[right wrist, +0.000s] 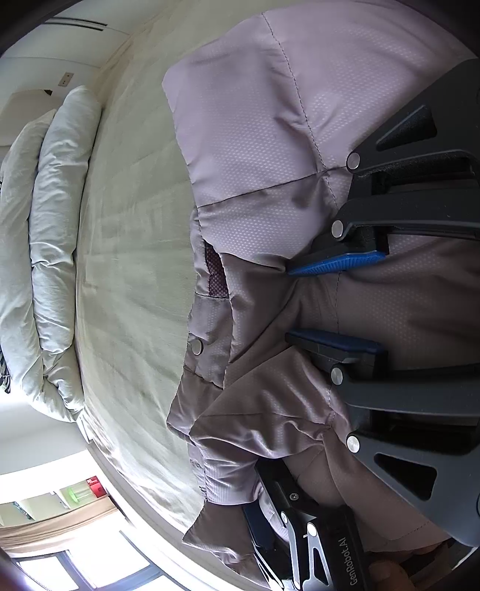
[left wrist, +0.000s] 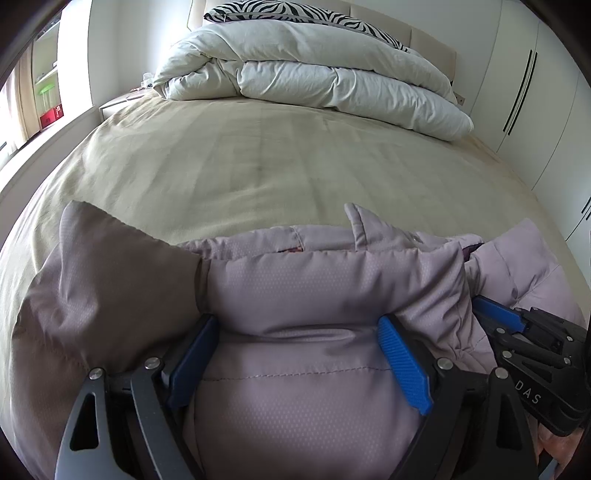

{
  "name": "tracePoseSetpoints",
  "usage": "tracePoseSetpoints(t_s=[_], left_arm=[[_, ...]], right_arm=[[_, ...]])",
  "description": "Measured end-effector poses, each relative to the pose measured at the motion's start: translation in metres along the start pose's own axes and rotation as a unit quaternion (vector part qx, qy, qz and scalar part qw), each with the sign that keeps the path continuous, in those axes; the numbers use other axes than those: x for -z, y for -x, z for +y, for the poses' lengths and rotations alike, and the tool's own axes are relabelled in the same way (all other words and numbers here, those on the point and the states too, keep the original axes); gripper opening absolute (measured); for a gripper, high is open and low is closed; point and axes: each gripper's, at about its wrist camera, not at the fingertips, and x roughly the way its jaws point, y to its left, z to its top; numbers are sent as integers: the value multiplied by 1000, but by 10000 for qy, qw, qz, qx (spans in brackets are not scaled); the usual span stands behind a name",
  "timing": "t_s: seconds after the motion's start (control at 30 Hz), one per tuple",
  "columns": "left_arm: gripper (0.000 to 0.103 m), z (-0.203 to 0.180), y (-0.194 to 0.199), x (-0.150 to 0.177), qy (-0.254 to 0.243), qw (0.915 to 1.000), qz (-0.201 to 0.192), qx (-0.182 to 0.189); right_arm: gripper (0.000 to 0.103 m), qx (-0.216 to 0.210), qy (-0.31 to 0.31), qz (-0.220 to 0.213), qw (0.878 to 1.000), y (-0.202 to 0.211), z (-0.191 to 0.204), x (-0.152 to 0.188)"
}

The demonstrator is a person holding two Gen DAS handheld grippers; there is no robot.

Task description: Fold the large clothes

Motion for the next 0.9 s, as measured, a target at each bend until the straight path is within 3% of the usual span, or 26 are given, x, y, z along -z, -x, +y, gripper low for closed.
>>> tracePoseSetpoints(t_s=[0.13, 0.27, 0.37, 0.5, 0.57, 0.63, 0.77, 0.9], left_arm=[[91, 1, 6, 1, 48, 10000, -5, 38], [90, 15, 39, 9, 351, 9992, -109, 123], [90, 14, 74, 24, 181, 9990, -350, -232], [90, 22, 108, 43, 96, 9948, -658, -775], [90, 29, 106, 50, 37, 9941, -586, -912], [95, 37, 93, 55, 27, 9960, -388, -802], [100, 48, 81, 56, 191, 9973, -356, -617], [101, 46, 73, 58, 151, 9972, -382, -621]], right_arm=[[28, 43, 32, -12, 10000, 5, 4, 1], [31, -271, -223, -46, 9994, 41, 1, 1], [31, -468, -212, -314, 9982, 78, 9, 12], [31, -413, 156, -482, 9979, 102, 34, 28], [31, -364, 170, -512, 9979, 103, 41, 34], [31, -189, 228, -449, 9986, 98, 46, 40], [31, 341, 807, -331, 9956, 75, 63, 58], [30, 132, 513, -325, 9981, 63, 51, 59]])
